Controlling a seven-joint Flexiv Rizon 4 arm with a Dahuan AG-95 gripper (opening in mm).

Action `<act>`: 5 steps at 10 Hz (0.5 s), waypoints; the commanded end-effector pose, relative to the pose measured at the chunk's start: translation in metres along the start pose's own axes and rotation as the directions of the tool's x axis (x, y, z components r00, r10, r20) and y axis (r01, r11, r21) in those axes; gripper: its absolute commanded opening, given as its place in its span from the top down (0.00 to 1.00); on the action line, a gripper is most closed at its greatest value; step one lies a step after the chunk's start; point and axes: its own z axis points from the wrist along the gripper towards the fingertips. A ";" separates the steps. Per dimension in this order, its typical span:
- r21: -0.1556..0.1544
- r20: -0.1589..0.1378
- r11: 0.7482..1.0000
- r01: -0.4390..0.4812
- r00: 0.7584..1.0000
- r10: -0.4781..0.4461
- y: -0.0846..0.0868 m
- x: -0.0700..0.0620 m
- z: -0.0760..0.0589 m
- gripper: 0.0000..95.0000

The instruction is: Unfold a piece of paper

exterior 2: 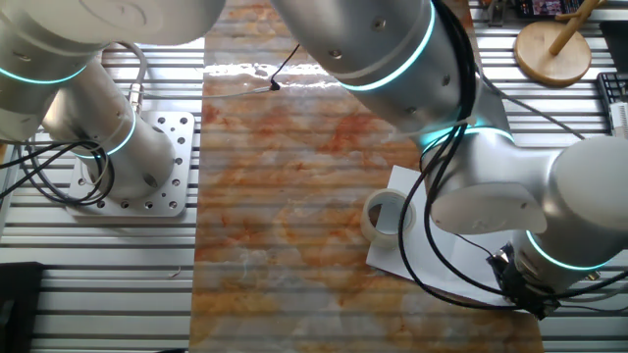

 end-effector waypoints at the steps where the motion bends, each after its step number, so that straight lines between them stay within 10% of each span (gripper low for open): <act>1: 0.000 0.004 1.000 0.006 1.000 -0.006 -0.002 0.002 0.001 1.00; 5: 0.000 0.016 1.000 0.005 1.000 -0.005 -0.005 0.002 0.006 1.00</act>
